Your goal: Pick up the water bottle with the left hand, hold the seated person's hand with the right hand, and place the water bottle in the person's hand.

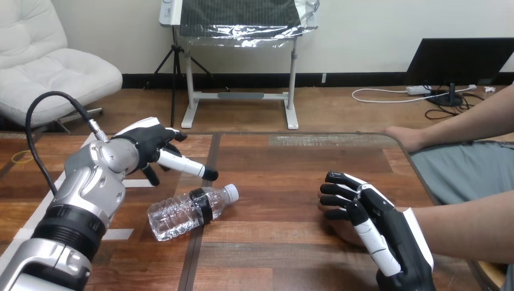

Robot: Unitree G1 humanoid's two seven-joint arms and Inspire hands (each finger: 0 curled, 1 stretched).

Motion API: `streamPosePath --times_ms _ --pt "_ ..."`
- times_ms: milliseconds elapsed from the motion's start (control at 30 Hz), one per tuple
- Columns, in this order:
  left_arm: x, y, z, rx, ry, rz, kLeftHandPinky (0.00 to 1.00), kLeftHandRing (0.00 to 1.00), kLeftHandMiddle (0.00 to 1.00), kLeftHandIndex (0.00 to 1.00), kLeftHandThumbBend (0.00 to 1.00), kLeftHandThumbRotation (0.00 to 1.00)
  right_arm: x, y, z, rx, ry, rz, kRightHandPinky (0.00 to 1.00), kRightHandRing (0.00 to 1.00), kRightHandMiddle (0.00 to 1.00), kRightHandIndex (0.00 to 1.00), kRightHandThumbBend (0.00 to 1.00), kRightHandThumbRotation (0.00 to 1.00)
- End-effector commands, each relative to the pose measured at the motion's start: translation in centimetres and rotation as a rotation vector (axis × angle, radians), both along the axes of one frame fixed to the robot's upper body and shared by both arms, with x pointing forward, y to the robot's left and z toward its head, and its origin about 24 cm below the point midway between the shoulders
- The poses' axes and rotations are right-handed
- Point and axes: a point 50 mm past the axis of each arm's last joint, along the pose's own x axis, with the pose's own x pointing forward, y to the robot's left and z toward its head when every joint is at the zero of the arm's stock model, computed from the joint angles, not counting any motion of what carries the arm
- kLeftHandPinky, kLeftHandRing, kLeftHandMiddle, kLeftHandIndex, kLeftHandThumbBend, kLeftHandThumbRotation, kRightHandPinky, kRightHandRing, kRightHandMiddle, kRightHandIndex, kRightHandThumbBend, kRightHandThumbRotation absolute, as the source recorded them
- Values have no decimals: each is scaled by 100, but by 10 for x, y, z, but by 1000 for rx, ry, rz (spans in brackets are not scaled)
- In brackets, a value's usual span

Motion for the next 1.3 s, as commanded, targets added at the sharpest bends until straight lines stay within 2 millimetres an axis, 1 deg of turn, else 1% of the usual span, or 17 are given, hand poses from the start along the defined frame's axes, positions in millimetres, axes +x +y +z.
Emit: streamPosePath --times_ms 0,133,333,533,633,733,867,900,1033,1100,1167,1233,1267 --pt "13 -9 39 44 -114 -61 40 75 84 94 100 42 11 5 15 3 -87 11 67 74 76 78 81 80" --pt "13 -10 39 73 -109 -69 40 73 83 94 100 42 11 5 15 5 -88 10 66 74 76 78 81 80" --pt "13 -12 37 92 -94 -85 44 76 85 93 100 42 11 5 15 6 -87 9 66 73 75 77 82 80" --pt "13 -13 34 107 -80 -93 38 68 79 89 100 42 11 5 15 10 -83 8 66 73 75 77 82 80" --pt "12 -14 32 110 -79 -89 35 66 78 87 100 42 11 5 15 8 -82 7 66 74 76 78 82 80" --pt "12 -15 30 114 -87 -83 31 62 75 84 100 41 10 5 15 6 -81 7 66 74 76 78 82 80" --pt "11 -16 26 128 -97 -73 28 57 71 79 100 38 10 5 15 6 -81 5 66 74 76 78 83 80" --pt "11 -17 25 140 -100 -75 26 54 69 76 100 37 10 5 15 8 -82 5 66 74 76 78 83 80" --pt "11 -19 23 158 -105 -80 24 51 67 73 100 36 10 4 15 11 -84 7 67 74 76 78 83 80" --pt "10 -21 20 167 -105 -91 26 59 72 75 100 35 9 4 15 12 -83 6 67 74 76 78 83 80" --pt "9 -22 19 175 -105 -101 27 66 75 75 100 35 9 4 15 13 -83 5 67 74 76 78 83 80" --pt "9 -23 17 183 -104 -110 28 68 75 75 100 35 9 4 15 16 -84 5 67 74 76 78 83 80" --pt "9 -24 17 185 -104 -111 28 72 76 76 100 35 9 4 15 17 -85 5 68 74 76 78 82 79"
